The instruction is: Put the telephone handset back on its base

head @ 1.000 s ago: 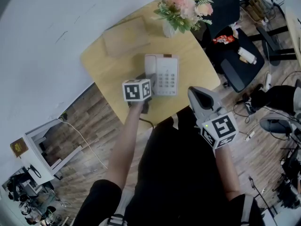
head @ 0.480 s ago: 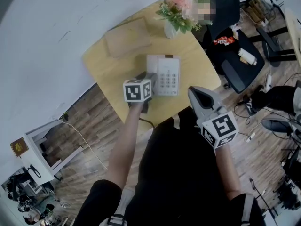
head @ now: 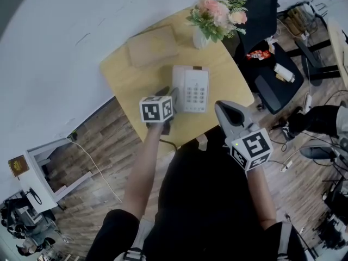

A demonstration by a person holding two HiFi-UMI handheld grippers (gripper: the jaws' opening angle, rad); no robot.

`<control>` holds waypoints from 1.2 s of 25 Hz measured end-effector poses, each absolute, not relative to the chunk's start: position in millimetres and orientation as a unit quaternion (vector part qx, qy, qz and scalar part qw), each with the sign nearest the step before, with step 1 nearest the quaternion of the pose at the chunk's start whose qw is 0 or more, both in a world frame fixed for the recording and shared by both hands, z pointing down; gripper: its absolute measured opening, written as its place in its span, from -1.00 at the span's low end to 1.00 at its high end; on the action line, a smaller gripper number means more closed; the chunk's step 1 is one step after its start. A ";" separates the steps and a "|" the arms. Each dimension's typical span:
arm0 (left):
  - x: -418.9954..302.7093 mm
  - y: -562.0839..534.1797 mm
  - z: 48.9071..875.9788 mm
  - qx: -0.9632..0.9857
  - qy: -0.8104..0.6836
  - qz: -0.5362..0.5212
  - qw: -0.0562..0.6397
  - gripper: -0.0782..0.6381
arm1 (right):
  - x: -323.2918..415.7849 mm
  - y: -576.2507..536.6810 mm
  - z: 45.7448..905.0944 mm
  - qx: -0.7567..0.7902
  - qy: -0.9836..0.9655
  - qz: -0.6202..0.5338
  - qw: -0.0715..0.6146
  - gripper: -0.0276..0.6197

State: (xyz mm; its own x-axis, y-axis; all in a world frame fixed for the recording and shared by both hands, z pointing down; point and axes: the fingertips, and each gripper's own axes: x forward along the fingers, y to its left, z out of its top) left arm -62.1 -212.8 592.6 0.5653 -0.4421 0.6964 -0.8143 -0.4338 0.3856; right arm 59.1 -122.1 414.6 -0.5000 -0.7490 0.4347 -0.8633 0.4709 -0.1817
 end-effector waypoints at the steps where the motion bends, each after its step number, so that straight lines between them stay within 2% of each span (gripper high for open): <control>1: -63.8 -210.2 588.0 0.808 -0.391 0.250 0.362 -0.37 | 57.3 -119.9 413.2 0.476 -0.846 0.190 0.148 -0.91; 8: -82.8 -187.1 555.4 0.813 -0.409 0.226 0.347 -0.46 | 47.5 -104.3 411.0 0.476 -0.847 0.189 0.144 -0.91; 14: -93.4 -164.4 523.7 0.825 -0.425 0.214 0.304 -0.52 | 47.4 -93.3 409.5 0.480 -0.848 0.183 0.134 -0.91; 30: -86.3 -90.3 443.6 0.825 -0.479 0.151 0.260 -0.67 | 62.2 -62.1 383.2 0.445 -0.874 0.160 0.108 -0.91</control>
State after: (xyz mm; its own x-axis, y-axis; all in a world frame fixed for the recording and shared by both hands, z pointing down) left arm -86.3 -90.3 443.6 0.4962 -0.7111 0.4982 -0.8682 -0.4071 0.2837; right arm 62.2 -62.1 383.2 -0.5798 -0.7438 0.3324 -0.8134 0.5520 -0.1837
